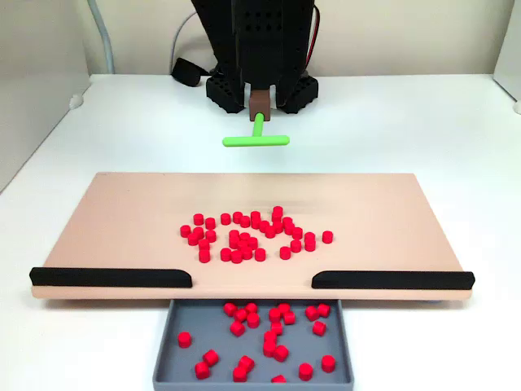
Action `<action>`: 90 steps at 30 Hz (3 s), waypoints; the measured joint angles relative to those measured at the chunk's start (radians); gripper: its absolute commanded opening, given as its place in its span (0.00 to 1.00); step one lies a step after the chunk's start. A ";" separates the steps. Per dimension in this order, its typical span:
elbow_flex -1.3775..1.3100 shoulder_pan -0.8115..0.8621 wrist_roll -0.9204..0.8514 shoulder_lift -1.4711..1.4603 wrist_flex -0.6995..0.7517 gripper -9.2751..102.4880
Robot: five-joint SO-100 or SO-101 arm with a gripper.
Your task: Push granules from left to the grey container
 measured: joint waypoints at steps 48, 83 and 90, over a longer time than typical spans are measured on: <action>0.000 0.005 -0.066 -0.051 -0.005 0.08; 0.000 -0.003 -0.046 -0.051 -0.005 0.08; 0.000 -0.031 -0.023 -0.051 -0.005 0.08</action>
